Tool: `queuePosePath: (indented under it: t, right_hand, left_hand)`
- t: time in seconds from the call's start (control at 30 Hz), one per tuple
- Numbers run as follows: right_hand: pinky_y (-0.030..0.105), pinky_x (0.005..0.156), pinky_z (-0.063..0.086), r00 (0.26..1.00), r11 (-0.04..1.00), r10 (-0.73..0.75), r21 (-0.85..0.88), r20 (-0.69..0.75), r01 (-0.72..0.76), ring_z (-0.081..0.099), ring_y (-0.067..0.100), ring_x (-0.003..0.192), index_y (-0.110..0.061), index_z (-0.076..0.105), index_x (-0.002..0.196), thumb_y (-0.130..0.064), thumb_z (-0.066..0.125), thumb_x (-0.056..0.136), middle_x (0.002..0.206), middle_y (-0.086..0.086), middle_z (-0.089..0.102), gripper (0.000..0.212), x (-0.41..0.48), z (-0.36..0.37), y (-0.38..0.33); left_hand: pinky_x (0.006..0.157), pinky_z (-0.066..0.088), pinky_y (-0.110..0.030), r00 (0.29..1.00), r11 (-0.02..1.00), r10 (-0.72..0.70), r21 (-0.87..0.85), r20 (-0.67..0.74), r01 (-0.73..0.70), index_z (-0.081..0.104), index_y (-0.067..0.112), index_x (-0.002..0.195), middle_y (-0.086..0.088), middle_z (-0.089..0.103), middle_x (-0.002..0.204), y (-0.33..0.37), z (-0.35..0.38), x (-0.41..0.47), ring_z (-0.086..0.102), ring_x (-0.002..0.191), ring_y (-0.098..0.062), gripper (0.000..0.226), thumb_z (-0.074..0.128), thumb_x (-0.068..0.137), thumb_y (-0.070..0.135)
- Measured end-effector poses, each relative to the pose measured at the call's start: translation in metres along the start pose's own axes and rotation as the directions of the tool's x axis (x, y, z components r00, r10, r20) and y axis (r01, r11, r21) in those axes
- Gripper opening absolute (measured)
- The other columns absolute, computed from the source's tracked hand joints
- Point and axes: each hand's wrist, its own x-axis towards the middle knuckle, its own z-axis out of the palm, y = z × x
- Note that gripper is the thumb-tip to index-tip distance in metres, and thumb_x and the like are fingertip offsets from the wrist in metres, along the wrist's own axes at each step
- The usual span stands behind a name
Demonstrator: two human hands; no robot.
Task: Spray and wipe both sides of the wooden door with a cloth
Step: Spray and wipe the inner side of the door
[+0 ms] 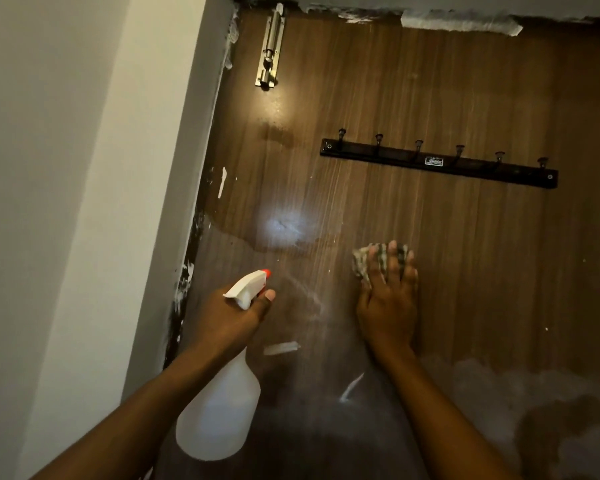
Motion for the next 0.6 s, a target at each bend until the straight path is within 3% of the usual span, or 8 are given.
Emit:
queuePosePath:
  t: [0.1,0.2,0.3,0.37,0.4,0.47,0.53,0.6]
  right_hand:
    - [0.05,0.121,0.012,0.999,0.999,0.035,0.022,-0.029,-0.034,0.009,0.038,0.151,-0.022,0.032,0.155,-0.031,0.041,0.099,0.164,0.01,0.021,0.057,0.021,0.014,-0.051]
    - [0.052,0.122,0.016,0.982,0.982,-0.188,-0.008,0.002,0.188,0.014,0.037,0.151,-0.02,0.032,0.154,-0.027,0.044,0.1,0.163,0.01,0.024,0.055,0.006,0.03,-0.076]
    - [0.052,0.121,0.019,0.885,0.886,-0.46,-0.029,0.079,0.463,0.017,0.036,0.151,-0.021,0.032,0.155,-0.028,0.046,0.101,0.163,0.009,0.024,0.056,-0.038,0.034,-0.063]
    - [0.052,0.12,0.023,0.856,0.858,-0.506,-0.039,0.104,0.512,0.018,0.035,0.151,-0.022,0.037,0.153,-0.029,0.048,0.097,0.162,0.007,0.027,0.058,-0.055,0.026,-0.044]
    - [0.053,0.119,0.025,0.885,0.887,-0.455,-0.043,0.098,0.46,0.019,0.034,0.151,-0.022,0.039,0.152,-0.029,0.048,0.096,0.162,0.007,0.027,0.057,-0.054,0.022,-0.037]
    - [0.055,0.119,0.023,0.975,0.976,-0.212,-0.037,0.062,0.215,0.014,0.033,0.152,-0.021,0.036,0.154,-0.029,0.044,0.097,0.163,0.007,0.023,0.057,-0.036,0.019,-0.048]
    - [0.052,0.122,0.014,1.0,1.0,0.012,-0.002,-0.009,-0.013,0.01,0.036,0.152,-0.021,0.033,0.155,-0.028,0.044,0.098,0.164,0.009,0.02,0.058,-0.007,0.025,-0.085]
    - [0.051,0.123,0.011,0.999,0.999,0.044,0.021,-0.028,-0.043,0.011,0.038,0.151,-0.019,0.035,0.154,-0.03,0.039,0.101,0.164,0.011,0.022,0.054,0.008,0.032,-0.122]
  left_hand:
    - [0.088,0.054,-0.043,1.0,1.0,0.001,0.022,-0.005,-0.001,0.05,0.012,0.129,-0.014,0.064,0.117,-0.003,-0.015,0.008,0.063,0.101,-0.031,0.054,0.061,0.084,0.041]
    - [0.089,0.053,-0.044,1.0,0.999,0.019,0.035,-0.022,-0.019,0.051,0.012,0.129,-0.013,0.063,0.119,-0.005,-0.029,0.016,0.062,0.102,-0.031,0.054,0.061,0.084,0.041]
    - [0.091,0.052,-0.048,1.0,0.999,0.022,0.05,-0.018,-0.021,0.05,0.013,0.129,-0.013,0.062,0.121,-0.011,-0.039,0.02,0.061,0.103,-0.032,0.056,0.061,0.083,0.042]
    - [0.091,0.052,-0.048,1.0,0.999,0.013,0.052,0.003,-0.013,0.049,0.013,0.129,-0.012,0.062,0.121,-0.018,-0.045,0.021,0.061,0.103,-0.031,0.056,0.061,0.083,0.043]
    - [0.091,0.052,-0.046,1.0,0.999,0.01,0.05,0.008,-0.01,0.05,0.013,0.129,-0.012,0.062,0.121,-0.021,-0.047,0.022,0.062,0.103,-0.031,0.056,0.061,0.083,0.044]
    - [0.091,0.053,-0.042,1.0,0.999,0.001,0.04,0.003,-0.001,0.05,0.013,0.128,-0.011,0.062,0.121,-0.026,-0.054,0.027,0.062,0.102,-0.029,0.055,0.061,0.083,0.043]
    - [0.091,0.052,-0.042,1.0,0.999,-0.005,0.033,-0.011,0.005,0.05,0.013,0.129,-0.011,0.062,0.122,-0.031,-0.062,0.035,0.062,0.103,-0.029,0.056,0.061,0.083,0.043]
    - [0.092,0.052,-0.043,1.0,0.999,-0.001,0.047,-0.012,0.002,0.049,0.013,0.13,-0.011,0.061,0.123,-0.031,-0.065,0.039,0.061,0.104,-0.029,0.057,0.061,0.083,0.043]
